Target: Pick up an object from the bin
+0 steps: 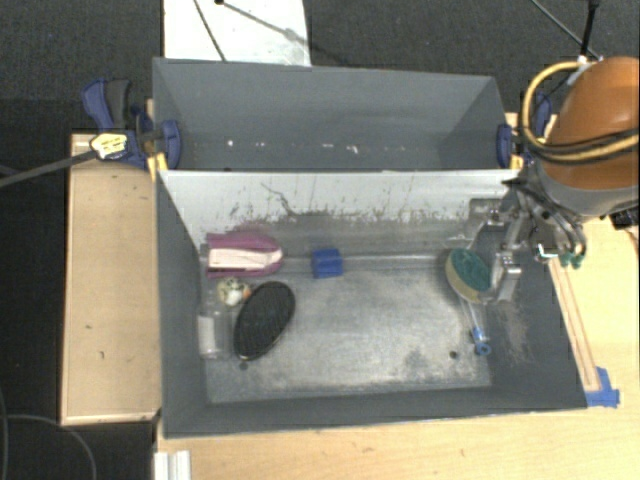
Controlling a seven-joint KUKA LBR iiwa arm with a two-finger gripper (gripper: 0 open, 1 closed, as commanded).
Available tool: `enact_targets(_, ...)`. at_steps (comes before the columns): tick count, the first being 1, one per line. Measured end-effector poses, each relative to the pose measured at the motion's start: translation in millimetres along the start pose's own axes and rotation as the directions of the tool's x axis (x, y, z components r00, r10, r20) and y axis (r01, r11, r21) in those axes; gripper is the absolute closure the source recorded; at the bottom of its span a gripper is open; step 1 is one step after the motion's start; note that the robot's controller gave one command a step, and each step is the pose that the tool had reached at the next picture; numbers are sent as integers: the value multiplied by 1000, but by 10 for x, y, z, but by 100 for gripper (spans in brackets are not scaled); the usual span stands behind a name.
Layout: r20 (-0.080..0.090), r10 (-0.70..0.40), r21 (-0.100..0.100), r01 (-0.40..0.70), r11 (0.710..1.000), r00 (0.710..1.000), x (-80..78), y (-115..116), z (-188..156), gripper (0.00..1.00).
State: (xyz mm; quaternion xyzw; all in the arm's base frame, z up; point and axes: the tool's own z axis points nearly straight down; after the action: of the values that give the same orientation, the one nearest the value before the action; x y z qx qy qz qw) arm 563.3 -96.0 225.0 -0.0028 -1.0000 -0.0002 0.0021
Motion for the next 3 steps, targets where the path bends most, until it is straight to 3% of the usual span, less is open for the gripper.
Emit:
enact_targets(1, 0, 36, 0, -36, 999, 999, -180, -343, 855, 0)
enact_targets(2, 10, -36, -4, 36, 999, 999, -219, -426, 1546, 0)
enact_targets(3, 16, -46, -10, 46, 999, 999, -207, -493, 1503, 0)
